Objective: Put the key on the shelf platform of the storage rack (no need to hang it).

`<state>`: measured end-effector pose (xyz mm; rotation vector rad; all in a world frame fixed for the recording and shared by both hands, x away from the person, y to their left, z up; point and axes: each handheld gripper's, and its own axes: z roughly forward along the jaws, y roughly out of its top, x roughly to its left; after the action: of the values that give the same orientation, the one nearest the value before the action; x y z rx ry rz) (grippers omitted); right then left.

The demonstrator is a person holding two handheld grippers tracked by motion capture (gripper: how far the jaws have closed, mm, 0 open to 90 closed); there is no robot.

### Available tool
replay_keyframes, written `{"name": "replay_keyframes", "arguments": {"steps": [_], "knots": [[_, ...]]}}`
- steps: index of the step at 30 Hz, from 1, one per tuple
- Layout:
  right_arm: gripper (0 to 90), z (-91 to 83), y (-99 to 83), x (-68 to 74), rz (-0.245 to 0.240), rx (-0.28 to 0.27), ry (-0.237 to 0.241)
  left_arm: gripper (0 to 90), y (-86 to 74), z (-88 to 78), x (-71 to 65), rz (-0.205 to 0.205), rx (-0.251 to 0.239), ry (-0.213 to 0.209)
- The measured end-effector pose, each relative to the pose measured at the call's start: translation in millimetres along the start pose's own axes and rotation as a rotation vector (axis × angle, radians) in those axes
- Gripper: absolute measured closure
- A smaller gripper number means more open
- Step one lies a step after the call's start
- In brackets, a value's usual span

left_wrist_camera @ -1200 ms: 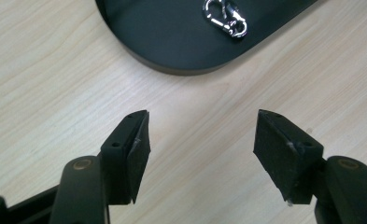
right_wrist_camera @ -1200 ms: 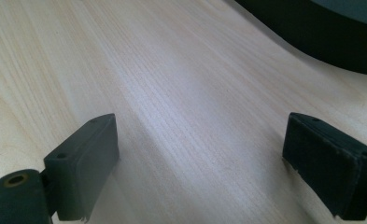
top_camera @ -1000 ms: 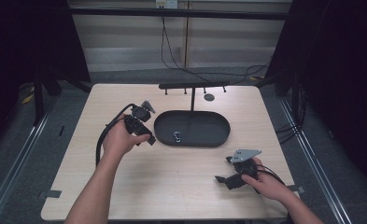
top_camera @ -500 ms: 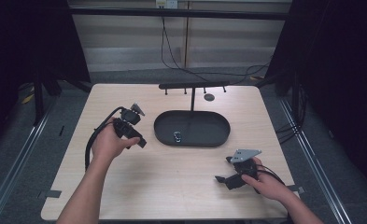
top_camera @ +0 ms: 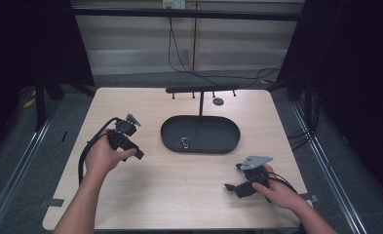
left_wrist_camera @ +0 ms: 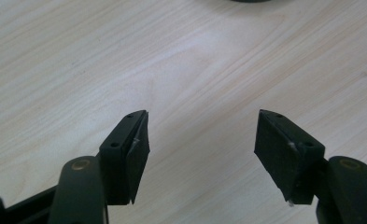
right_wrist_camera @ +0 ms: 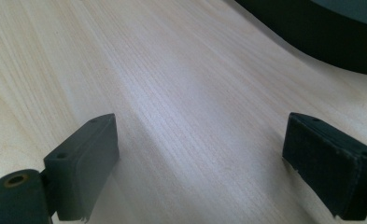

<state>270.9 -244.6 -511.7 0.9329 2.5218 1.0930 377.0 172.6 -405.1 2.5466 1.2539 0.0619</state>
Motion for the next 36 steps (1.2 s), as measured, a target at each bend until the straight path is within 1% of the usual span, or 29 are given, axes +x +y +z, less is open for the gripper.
{"name": "replay_keyframes", "arguments": {"steps": [1,2,3,6,8,11,14,15,16,18,19,20,22,23,25,26,27,29,30,32,33,34,36], "knots": [[10.2,0.0,0.0,0.0,0.000,0.000,0.000,35.2,-1.7,0.6,0.5,-0.002,0.000,0.000],[10.1,0.0,0.0,0.0,0.000,0.000,0.000,35.2,-3.3,0.6,1.6,0.005,0.004,-0.001],[10.1,0.0,0.0,0.0,0.000,0.000,0.000,35.2,-4.9,0.8,1.9,-0.001,0.003,-0.001],[10.1,-0.1,0.0,-0.1,-0.002,0.001,0.001,35.2,-9.1,1.7,3.1,-0.003,0.003,-0.005],[10.1,-0.1,0.0,-0.1,-0.002,0.001,0.001,35.0,-11.7,2.3,4.4,0.003,0.005,-0.014],[10.1,-0.2,0.0,0.0,0.000,0.003,0.000,34.6,-15.4,2.6,5.2,0.001,0.003,-0.020],[10.1,-0.2,0.0,0.0,0.000,0.003,0.000,34.4,-19.3,3.8,5.3,-0.004,-0.002,-0.020],[10.1,-0.2,0.0,0.0,0.000,0.003,0.000,34.2,-20.6,4.0,5.8,0.003,-0.001,-0.018],[10.2,-0.2,0.0,0.0,0.000,0.003,0.001,34.2,-22.2,4.8,5.5,-0.011,-0.007,-0.019],[10.2,-0.2,0.0,0.0,0.000,0.003,0.000,34.2,-24.4,4.7,6.8,-0.003,-0.002,-0.018],[10.2,-0.2,-0.1,0.0,0.000,0.003,0.000,34.2,-26.1,5.5,6.6,-0.017,-0.011,-0.018],[10.1,-0.2,0.0,0.0,0.000,0.003,0.000,34.2,-27.6,6.3,7.5,-0.015,-0.014,-0.022],[10.2,-0.2,0.0,0.0,0.000,0.003,0.000,34.2,-31.1,7.0,8.5,-0.024,-0.004,-0.024],[10.1,-0.2,0.0,0.0,0.000,0.003,0.000,34.1,-32.0,7.7,9.5,-0.018,-0.007,-0.021],[10.1,-0.2,-0.1,0.0,0.000,0.003,0.000,34.1,-35.0,8.8,10.5,-0.029,-0.010,-0.017],[10.1,-0.2,0.0,0.0,0.000,0.003,0.000,34.1,-36.3,8.5,11.7,-0.025,0.000,-0.022],[10.1,-0.2,0.0,0.0,0.000,0.003,0.000,34.1,-37.7,9.3,12.0,-0.028,-0.006,-0.021],[10.1,-0.2,0.0,0.1,0.000,0.003,0.000,33.9,-40.4,10.0,11.9,-0.032,-0.003,-0.013],[10.1,-0.2,0.0,0.0,0.000,0.003,0.000,33.9,-41.7,10.4,11.6,-0.025,-0.004,-0.002],[10.1,-0.2,0.0,0.0,0.000,0.003,0.000,33.8,-43.5,11.1,11.1,-0.029,-0.005,-0.008],[10.1,-0.2,0.0,0.0,0.000,0.003,0.000,33.8,-44.4,11.4,11.6,-0.021,-0.002,-0.005],[10.1,-0.2,0.0,0.0,0.000,0.003,0.001,33.8,-45.6,12.6,10.8,-0.034,-0.006,-0.002],[10.1,-0.2,0.0,0.0,0.000,0.003,0.000,33.8,-47.4,13.9,12.1,-0.027,0.007,-0.007]]}}
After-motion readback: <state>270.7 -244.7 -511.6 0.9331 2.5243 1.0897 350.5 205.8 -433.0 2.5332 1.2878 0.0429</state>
